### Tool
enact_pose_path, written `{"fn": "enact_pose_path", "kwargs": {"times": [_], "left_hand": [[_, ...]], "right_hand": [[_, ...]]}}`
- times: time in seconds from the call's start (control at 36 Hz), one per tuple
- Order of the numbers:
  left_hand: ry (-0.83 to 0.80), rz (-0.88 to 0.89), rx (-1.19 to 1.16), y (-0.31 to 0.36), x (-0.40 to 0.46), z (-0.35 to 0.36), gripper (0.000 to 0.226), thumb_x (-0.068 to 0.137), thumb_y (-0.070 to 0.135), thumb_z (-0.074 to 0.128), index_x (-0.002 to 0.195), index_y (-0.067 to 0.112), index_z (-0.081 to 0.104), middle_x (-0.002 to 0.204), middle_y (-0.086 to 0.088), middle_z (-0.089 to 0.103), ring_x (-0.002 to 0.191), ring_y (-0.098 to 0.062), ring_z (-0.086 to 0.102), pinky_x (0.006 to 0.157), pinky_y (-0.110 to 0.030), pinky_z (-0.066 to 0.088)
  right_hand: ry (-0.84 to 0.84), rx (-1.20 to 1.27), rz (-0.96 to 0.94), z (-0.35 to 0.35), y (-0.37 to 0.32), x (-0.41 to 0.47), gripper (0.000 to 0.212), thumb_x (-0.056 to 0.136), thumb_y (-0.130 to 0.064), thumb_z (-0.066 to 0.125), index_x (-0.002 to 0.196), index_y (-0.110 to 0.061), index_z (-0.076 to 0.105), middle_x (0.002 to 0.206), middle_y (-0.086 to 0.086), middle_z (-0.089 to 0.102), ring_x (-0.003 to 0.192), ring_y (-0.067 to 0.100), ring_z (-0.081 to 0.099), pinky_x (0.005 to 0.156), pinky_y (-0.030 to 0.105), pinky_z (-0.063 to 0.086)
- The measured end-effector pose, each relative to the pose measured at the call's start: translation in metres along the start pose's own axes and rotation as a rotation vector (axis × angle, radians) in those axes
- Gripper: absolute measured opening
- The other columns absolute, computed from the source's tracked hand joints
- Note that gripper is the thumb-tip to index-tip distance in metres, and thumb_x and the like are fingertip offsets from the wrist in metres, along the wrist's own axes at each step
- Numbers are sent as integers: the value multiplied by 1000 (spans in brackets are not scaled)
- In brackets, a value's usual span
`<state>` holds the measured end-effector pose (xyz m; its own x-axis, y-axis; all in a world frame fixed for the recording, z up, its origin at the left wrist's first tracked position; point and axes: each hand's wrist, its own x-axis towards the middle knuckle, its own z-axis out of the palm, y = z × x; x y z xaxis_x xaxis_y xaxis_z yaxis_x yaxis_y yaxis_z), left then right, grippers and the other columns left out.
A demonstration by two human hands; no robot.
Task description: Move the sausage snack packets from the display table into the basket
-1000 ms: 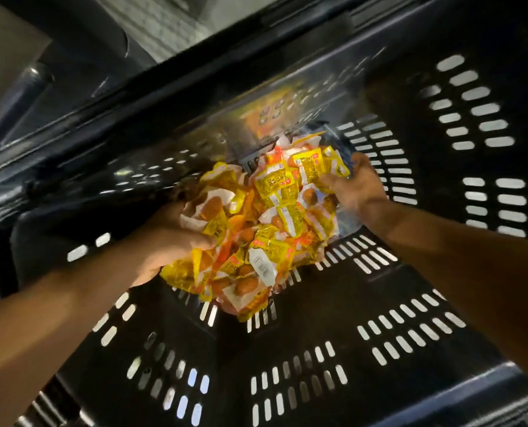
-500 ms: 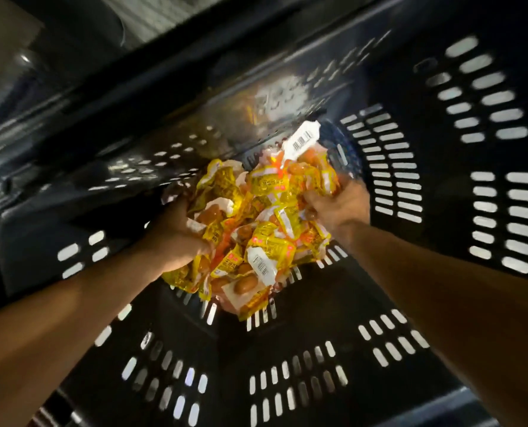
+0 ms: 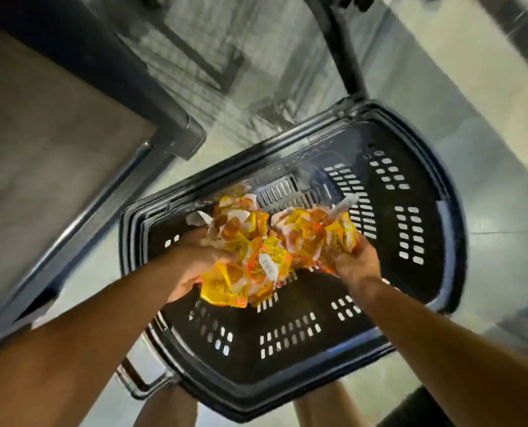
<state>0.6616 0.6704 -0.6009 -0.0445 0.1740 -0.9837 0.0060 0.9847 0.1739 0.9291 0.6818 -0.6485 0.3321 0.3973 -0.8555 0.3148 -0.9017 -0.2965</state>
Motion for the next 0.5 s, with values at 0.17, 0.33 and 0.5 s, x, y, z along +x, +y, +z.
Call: {"fn": "enact_pose_path", "kwargs": {"times": [0.17,0.33,0.5], "left_hand": [[-30,92,-67,-1,-85,-12,60,79,-8,77,131,19,62,121,-10,72,111,-33,68,101,-55,51],[-40,190,-167,-2,-178,-23,60,80,-14,71,133,10,61,124,-16,69,108,-34,69,93,-45,58],[-60,279,-230,-6,-274,-41,67,72,-10,80,133,10,61,123,-19,70,115,-41,66,103,-56,50]], "right_hand": [[53,-28,-18,-31,-31,-72,41,88,-12,77,127,-15,63,120,6,69,119,26,63,111,44,45],[102,-109,-112,-78,-56,-159,35,90,-9,72,124,-6,61,108,13,66,105,30,62,85,22,50],[78,-63,-214,-108,-68,-250,37,91,-22,76,124,-12,62,114,17,70,107,36,66,98,52,52]]}}
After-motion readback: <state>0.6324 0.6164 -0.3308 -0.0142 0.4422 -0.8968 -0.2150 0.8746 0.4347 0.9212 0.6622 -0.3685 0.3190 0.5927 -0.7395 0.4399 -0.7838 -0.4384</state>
